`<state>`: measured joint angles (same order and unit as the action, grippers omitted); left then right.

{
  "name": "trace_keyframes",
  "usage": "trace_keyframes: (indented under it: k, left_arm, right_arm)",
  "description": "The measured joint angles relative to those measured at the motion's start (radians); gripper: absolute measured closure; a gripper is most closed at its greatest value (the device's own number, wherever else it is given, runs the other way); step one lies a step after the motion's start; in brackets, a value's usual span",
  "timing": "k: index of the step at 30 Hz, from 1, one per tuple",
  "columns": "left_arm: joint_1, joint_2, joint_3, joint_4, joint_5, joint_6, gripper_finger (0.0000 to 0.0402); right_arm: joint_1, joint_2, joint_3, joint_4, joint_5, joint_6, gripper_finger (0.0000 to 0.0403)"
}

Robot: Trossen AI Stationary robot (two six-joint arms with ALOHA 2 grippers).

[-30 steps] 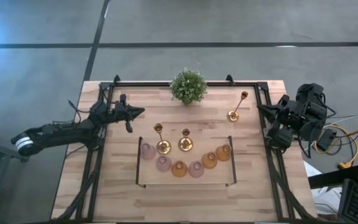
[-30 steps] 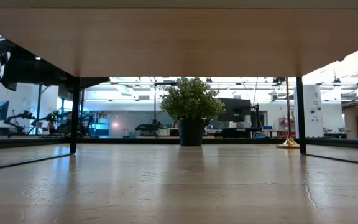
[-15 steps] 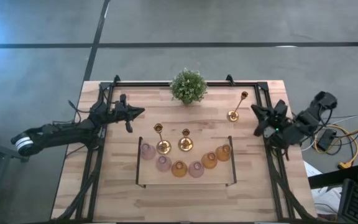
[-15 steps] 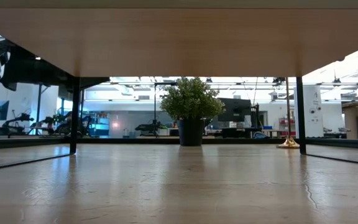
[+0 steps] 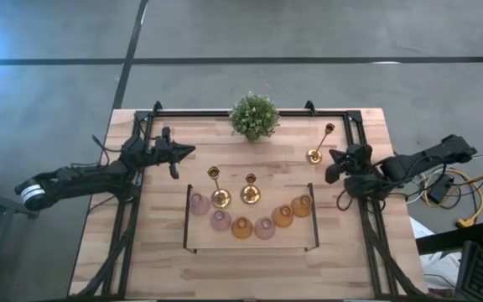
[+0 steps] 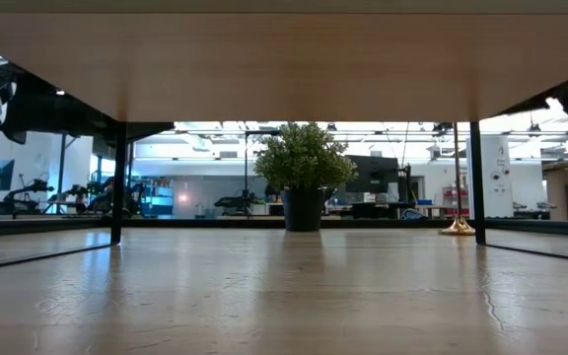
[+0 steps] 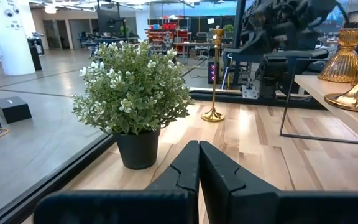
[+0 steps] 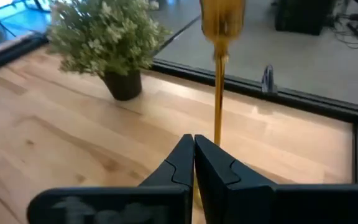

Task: Pick & Place candle stick holders
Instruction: Put the gold candle holder on the shelf

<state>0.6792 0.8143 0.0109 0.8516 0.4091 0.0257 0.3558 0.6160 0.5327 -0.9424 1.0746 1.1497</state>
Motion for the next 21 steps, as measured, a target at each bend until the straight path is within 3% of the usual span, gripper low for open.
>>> trace_keyframes:
  k: [5, 14, 21]
  left_arm:
    - [0.0, 0.0, 0.0, -0.001, 0.0, 0.0, 0.0389]
    - [0.0, 0.0, 0.0, -0.001, 0.0, 0.0, 0.0389]
    - [0.0, 0.0, 0.0, 0.0, 0.0, 0.0, 0.0389]
  right_arm:
    - [-0.006, 0.035, -0.06, 0.016, 0.019, 0.032, 0.0381]
    - [-0.038, 0.044, -0.129, 0.059, 0.087, 0.021, 0.0296]
    - [-0.097, 0.027, -0.13, 0.075, 0.103, -0.03, 0.0273]
